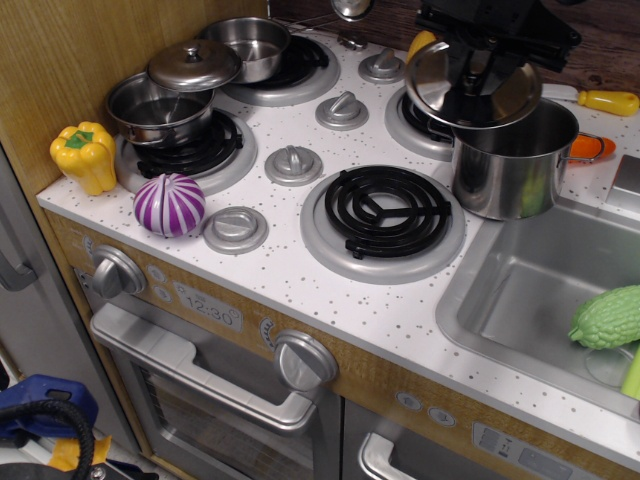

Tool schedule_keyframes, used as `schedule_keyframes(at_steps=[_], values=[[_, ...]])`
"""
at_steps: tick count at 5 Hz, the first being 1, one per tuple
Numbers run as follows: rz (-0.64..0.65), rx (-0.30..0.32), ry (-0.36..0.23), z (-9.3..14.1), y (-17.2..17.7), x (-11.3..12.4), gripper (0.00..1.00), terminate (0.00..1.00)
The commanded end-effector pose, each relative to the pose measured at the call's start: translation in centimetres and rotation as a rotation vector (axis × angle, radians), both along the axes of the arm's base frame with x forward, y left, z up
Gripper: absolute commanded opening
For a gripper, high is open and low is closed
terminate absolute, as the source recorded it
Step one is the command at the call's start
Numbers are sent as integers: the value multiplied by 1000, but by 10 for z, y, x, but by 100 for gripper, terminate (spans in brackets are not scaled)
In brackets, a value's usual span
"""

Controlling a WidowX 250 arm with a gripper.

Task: Put lid on pot or pan

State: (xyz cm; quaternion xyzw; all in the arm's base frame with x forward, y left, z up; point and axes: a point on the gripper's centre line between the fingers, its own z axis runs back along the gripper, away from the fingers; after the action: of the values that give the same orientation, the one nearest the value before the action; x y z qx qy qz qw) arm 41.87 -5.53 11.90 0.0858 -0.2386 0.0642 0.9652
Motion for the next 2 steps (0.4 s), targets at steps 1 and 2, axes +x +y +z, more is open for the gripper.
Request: schedule_keyframes(at_steps=[1,2], values=[[-5,-45,-90,11,-10,21,0,0],[20,-85,-92,7,-21,24,0,0]])
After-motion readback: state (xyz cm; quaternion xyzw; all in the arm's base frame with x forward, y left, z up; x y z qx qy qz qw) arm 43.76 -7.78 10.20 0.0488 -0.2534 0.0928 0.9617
